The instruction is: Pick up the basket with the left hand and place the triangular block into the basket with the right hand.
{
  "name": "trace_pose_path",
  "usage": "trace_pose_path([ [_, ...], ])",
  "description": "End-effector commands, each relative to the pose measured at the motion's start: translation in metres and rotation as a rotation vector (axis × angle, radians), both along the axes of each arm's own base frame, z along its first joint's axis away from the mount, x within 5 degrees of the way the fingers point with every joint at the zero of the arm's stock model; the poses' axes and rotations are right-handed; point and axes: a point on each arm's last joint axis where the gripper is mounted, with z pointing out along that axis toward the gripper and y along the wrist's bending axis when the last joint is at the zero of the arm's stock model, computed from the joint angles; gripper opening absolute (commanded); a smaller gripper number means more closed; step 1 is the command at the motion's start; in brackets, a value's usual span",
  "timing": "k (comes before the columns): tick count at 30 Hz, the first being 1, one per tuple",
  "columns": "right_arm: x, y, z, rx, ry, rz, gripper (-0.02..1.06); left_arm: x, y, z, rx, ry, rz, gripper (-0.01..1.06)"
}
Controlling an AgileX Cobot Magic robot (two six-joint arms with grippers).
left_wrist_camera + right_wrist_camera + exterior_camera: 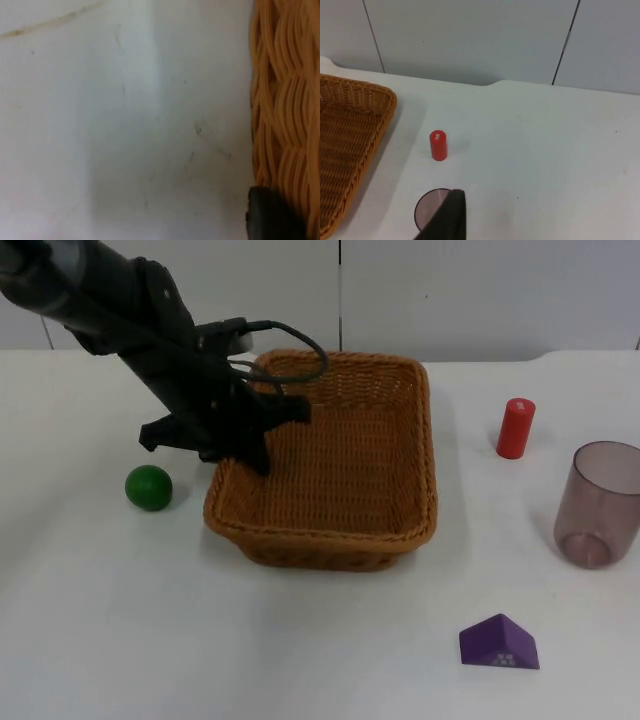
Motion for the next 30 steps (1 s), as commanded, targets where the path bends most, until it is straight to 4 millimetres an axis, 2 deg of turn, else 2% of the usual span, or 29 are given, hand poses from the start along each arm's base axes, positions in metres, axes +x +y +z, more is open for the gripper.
trace_pose_path([
  [1,-0.001,-0.001,0.003,-0.007,-0.023,0.000,1.05,-0.006,-0.001,0.000,0.014,0.055,-0.030,0.00],
  [5,-0.001,-0.001,0.003,-0.007,-0.021,0.000,1.05,-0.009,-0.002,0.032,-0.017,0.036,-0.023,0.00],
  [6,-0.001,-0.001,0.003,-0.007,-0.021,0.000,1.05,-0.009,-0.002,0.032,-0.017,0.036,-0.023,0.00],
  [9,-0.001,-0.001,0.003,-0.007,-0.021,0.000,1.05,-0.014,-0.005,0.058,-0.076,0.046,-0.004,0.00],
  [10,-0.001,-0.001,0.003,-0.007,-0.021,0.000,1.05,-0.014,-0.005,0.058,-0.076,0.046,-0.004,0.00],
  [14,-0.001,-0.001,0.003,-0.007,-0.021,0.000,1.05,-0.026,-0.009,0.101,-0.109,0.034,-0.034,0.00],
  [15,-0.001,-0.001,0.003,-0.007,-0.021,0.000,1.05,-0.026,-0.009,0.101,-0.109,0.034,-0.034,0.00],
  [19,-0.001,-0.001,0.003,-0.007,-0.014,0.000,1.05,-0.041,-0.010,0.143,-0.142,-0.020,-0.038,0.00],
  [20,-0.001,-0.001,0.003,-0.007,-0.014,0.000,1.05,-0.041,-0.010,0.143,-0.142,-0.020,-0.038,0.00],
  [23,-0.001,0.000,0.002,0.000,-0.006,0.002,1.05,-0.060,-0.005,0.162,-0.155,-0.022,-0.038,0.00],
  [25,-0.002,0.000,0.001,-0.002,0.004,0.003,1.05,-0.068,-0.002,0.166,-0.153,-0.020,-0.039,0.00],
  [30,-0.004,0.000,-0.002,-0.024,0.051,0.019,1.05,-0.106,0.013,0.182,-0.171,-0.078,0.013,0.00],
])
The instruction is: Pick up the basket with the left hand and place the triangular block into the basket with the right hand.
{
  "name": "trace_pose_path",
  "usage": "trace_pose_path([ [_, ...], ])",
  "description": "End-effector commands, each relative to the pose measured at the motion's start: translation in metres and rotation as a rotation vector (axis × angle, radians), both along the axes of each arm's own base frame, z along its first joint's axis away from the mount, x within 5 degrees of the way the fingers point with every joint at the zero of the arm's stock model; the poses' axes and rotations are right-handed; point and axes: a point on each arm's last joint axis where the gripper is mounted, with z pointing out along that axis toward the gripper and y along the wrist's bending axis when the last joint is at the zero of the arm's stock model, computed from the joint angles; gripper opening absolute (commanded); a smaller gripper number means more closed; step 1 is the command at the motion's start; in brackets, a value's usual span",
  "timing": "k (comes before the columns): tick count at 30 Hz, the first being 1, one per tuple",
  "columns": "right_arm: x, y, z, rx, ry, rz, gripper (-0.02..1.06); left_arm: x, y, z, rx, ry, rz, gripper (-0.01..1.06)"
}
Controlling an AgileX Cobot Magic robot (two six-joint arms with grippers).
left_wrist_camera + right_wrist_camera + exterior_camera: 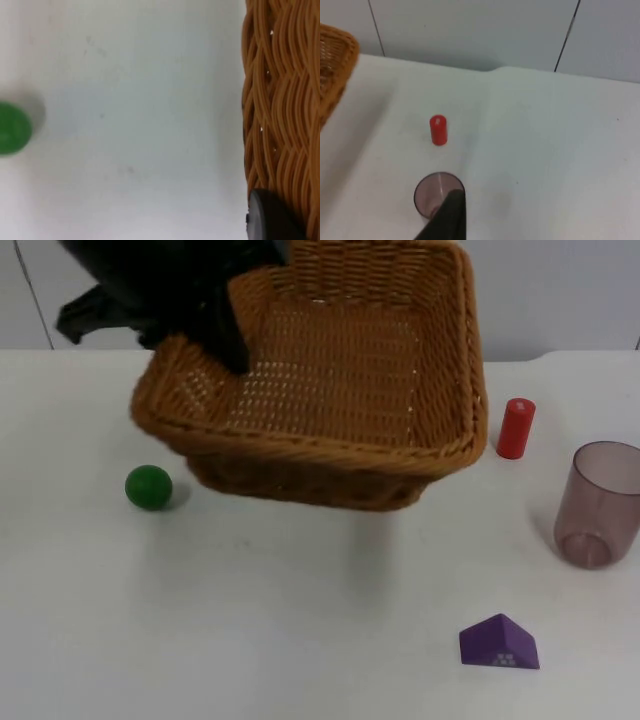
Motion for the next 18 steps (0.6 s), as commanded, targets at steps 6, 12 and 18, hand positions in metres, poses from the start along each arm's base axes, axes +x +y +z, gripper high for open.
trace_pose_path([
  [6,-0.008,0.018,-0.012,0.018,0.140,0.236,1.05,-0.050,0.016,0.030,-0.059,-0.123,0.065,0.00],
  [12,0.003,0.033,-0.036,0.121,0.271,0.384,1.05,-0.058,0.018,0.032,-0.060,-0.109,0.057,0.00],
  [18,0.024,0.055,-0.080,0.044,0.499,0.625,1.05,-0.059,0.018,0.029,-0.052,-0.101,0.050,0.00],
])
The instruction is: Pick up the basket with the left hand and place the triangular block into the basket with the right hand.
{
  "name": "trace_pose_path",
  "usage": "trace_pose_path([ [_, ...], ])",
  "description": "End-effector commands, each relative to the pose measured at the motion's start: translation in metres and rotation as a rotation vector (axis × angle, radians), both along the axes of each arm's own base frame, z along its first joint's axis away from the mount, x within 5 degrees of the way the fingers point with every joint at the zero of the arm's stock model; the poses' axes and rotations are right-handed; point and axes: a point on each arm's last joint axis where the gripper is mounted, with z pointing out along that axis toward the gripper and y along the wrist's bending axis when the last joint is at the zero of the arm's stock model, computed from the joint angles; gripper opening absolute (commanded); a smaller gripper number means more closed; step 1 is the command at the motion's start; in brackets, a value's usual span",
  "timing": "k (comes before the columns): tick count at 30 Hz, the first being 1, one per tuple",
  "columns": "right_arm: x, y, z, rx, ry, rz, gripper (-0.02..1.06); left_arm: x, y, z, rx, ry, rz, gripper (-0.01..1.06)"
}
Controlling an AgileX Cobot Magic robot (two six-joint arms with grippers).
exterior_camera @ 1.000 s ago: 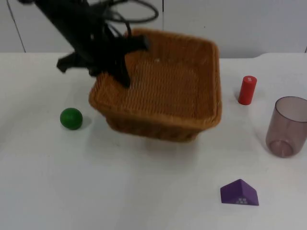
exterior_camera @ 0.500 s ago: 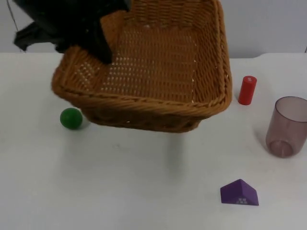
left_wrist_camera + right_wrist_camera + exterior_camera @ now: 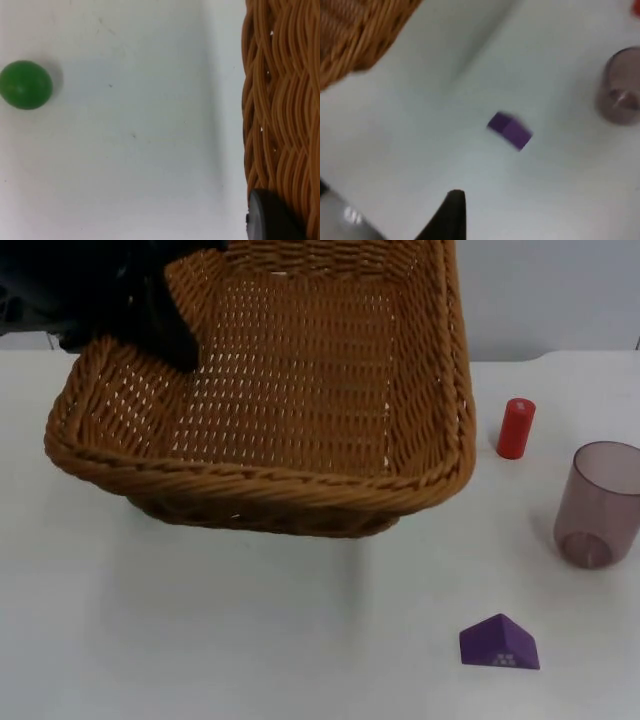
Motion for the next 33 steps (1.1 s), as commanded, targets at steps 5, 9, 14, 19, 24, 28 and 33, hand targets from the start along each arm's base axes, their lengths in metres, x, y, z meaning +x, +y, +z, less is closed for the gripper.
trace_pose_path([
  [5,0.018,0.049,-0.036,-0.175,0.021,0.298,1.05,-0.002,-0.002,0.007,-0.033,-0.020,0.015,0.00],
  [9,0.027,0.083,-0.063,-0.291,0.000,0.448,1.05,-0.002,-0.002,0.007,-0.034,-0.018,0.014,0.00],
  [14,0.038,0.106,-0.110,-0.380,0.136,0.548,1.05,-0.002,-0.002,0.007,-0.036,-0.017,0.018,0.00],
  [19,0.051,0.109,-0.137,-0.455,0.148,0.590,1.05,-0.001,-0.003,0.008,-0.058,-0.013,0.047,0.00],
  [24,0.061,0.113,-0.147,-0.464,0.075,0.612,1.05,0.004,-0.001,0.010,-0.072,-0.054,0.082,0.00],
  [28,0.066,0.114,-0.158,-0.500,0.077,0.635,1.05,0.007,0.009,0.010,-0.082,-0.045,0.125,0.00],
  [33,0.073,0.116,-0.189,-0.542,0.109,0.680,1.05,0.007,0.018,0.008,-0.072,-0.010,0.132,0.00],
])
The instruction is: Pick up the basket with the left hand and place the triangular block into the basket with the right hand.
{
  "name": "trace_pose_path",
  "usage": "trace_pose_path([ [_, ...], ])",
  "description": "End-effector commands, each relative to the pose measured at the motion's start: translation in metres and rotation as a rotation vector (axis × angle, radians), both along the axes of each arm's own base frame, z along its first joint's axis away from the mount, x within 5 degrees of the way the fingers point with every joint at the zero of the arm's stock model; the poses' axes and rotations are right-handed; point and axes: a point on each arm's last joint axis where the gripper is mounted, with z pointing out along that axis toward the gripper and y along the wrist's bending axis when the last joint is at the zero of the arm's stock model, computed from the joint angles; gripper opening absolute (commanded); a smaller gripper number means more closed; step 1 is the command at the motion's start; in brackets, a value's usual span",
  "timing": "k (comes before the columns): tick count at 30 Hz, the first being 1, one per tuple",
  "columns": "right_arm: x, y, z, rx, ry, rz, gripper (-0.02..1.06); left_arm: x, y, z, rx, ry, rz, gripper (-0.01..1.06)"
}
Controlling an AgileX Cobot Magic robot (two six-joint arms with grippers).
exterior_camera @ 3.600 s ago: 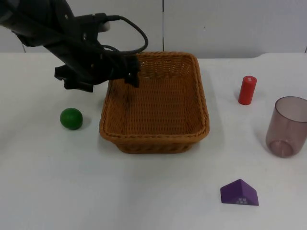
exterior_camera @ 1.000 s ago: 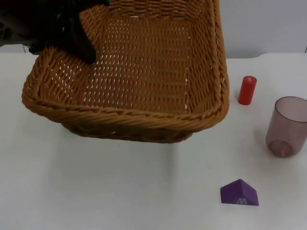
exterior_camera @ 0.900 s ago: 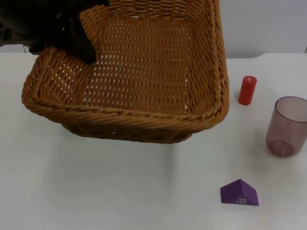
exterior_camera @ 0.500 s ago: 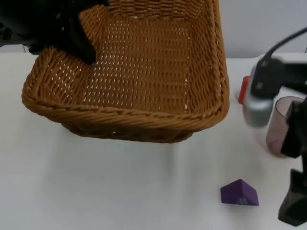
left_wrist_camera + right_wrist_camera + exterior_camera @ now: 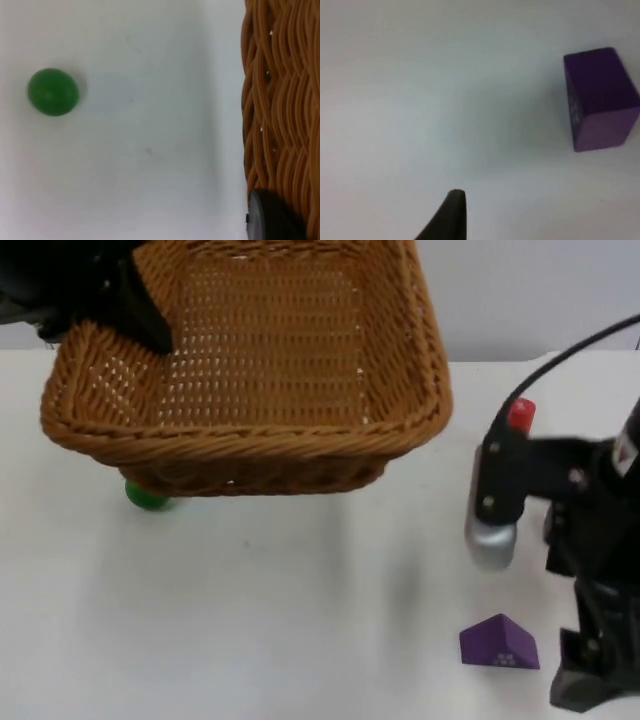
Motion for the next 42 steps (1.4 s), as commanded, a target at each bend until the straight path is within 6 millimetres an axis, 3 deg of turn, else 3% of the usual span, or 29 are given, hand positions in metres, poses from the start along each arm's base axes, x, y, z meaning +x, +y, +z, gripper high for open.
trace_pose_path([
  [1,0.002,0.002,-0.014,-0.011,-0.002,0.033,1.05,-0.002,0.000,0.007,-0.034,-0.012,0.017,0.00],
  [11,0.014,0.007,-0.043,0.007,-0.046,0.103,1.05,-0.003,-0.001,0.006,-0.039,0.000,0.012,0.00],
  [19,0.024,0.003,-0.046,0.014,-0.060,0.087,1.00,-0.003,-0.001,0.006,-0.039,0.000,0.012,0.00],
  [22,0.028,0.001,-0.045,0.024,-0.081,0.075,0.81,-0.003,-0.001,0.006,-0.039,0.000,0.012,0.00],
  [23,0.028,0.001,-0.045,0.024,-0.081,0.075,0.81,-0.003,-0.001,0.006,-0.039,0.000,0.012,0.00],
  [27,0.031,0.005,-0.044,0.065,-0.113,0.041,0.46,-0.003,-0.001,0.006,-0.039,0.000,0.012,0.00],
  [28,0.031,0.005,-0.044,0.065,-0.113,0.041,0.46,-0.003,-0.001,0.006,-0.039,0.000,0.012,0.00],
  [31,0.032,0.006,-0.044,0.078,-0.127,0.033,0.24,-0.003,-0.001,0.006,-0.039,0.000,0.012,0.00],
  [33,0.032,0.006,-0.043,0.078,-0.127,0.033,0.19,-0.003,-0.001,0.006,-0.039,-0.002,0.013,0.00],
  [42,0.033,0.008,-0.043,0.102,-0.134,0.004,0.18,-0.002,-0.001,0.007,-0.047,-0.011,0.021,0.00],
])
